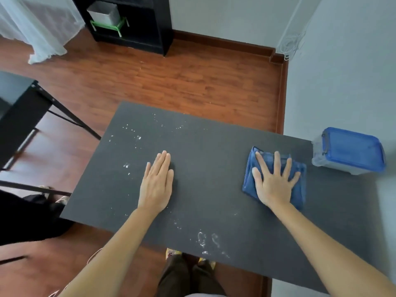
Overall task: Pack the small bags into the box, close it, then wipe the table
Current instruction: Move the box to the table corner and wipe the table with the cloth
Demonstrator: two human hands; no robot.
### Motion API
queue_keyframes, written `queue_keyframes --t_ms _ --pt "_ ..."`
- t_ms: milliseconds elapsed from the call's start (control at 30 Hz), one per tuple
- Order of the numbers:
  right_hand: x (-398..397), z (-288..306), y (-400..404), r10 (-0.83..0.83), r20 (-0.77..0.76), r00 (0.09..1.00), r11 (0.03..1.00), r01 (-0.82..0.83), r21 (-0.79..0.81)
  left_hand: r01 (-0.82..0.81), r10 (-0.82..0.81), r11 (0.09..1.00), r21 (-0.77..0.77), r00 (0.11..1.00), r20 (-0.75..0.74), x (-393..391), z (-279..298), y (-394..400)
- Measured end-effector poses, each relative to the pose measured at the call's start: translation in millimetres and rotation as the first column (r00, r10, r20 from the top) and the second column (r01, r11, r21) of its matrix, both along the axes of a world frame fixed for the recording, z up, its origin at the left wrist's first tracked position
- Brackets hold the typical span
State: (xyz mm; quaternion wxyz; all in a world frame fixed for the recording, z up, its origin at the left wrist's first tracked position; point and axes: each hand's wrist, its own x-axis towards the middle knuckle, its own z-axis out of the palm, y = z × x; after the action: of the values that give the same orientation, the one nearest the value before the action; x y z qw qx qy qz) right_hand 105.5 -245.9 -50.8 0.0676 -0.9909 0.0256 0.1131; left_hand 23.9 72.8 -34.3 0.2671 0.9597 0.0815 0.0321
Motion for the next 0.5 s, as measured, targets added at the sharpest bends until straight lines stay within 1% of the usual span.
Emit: queue_keyframes --t_ms 33,67,100,167,233,300,333,367,400,433,467,500 --pt "19 2 20 -0.069 -0.007 0.998 0.997 0.069 0.028 -0.072 0.073 0.997 -0.017 0.997 0.031 -15 0 14" --pt "29 1 45 -0.075 -0.012 0.997 0.996 0.076 0.041 -0.15 0.152 0.988 -0.031 0.987 0.05 -29 -1 29" --pt "27 -1 72 -0.022 -0.009 1.0 0.999 0.023 0.046 -0.229 0.23 0.973 -0.032 0.972 0.052 -45 -2 45" --pt "-14 -7 123 0.196 0.058 0.979 0.979 -0.199 0.046 -0.368 0.368 0.93 0.004 0.93 0.025 -75 -6 79" --pt "-81 -11 150 0.431 0.103 0.896 0.898 -0.437 0.043 -0.438 0.44 0.896 0.077 0.898 -0.004 -101 -11 112" --pt "-133 -15 134 0.57 0.13 0.811 0.815 -0.579 0.034 -0.467 0.483 0.868 0.169 0.873 -0.066 -119 -16 143" --pt "-148 -20 111 0.584 0.145 0.799 0.806 -0.592 0.015 -0.472 0.499 0.858 0.204 0.86 -0.109 -125 -19 156" --pt "-156 -21 83 0.551 0.142 0.822 0.831 -0.556 -0.005 -0.47 0.507 0.854 0.224 0.849 -0.152 -129 -22 168" --pt "-160 -20 53 0.467 0.129 0.875 0.884 -0.468 -0.026 -0.462 0.506 0.856 0.231 0.841 -0.193 -130 -26 178" --pt "-161 -18 22 0.341 0.112 0.933 0.94 -0.337 -0.051 -0.447 0.495 0.864 0.23 0.839 -0.228 -130 -30 184" --pt "-158 -16 -4 0.176 0.089 0.98 0.983 -0.17 -0.069 -0.425 0.474 0.876 0.225 0.845 -0.247 -130 -33 188" --pt "-154 -12 -23 -0.016 0.057 0.998 0.998 0.02 -0.065 -0.399 0.448 0.889 0.224 0.86 -0.247 -130 -36 189"
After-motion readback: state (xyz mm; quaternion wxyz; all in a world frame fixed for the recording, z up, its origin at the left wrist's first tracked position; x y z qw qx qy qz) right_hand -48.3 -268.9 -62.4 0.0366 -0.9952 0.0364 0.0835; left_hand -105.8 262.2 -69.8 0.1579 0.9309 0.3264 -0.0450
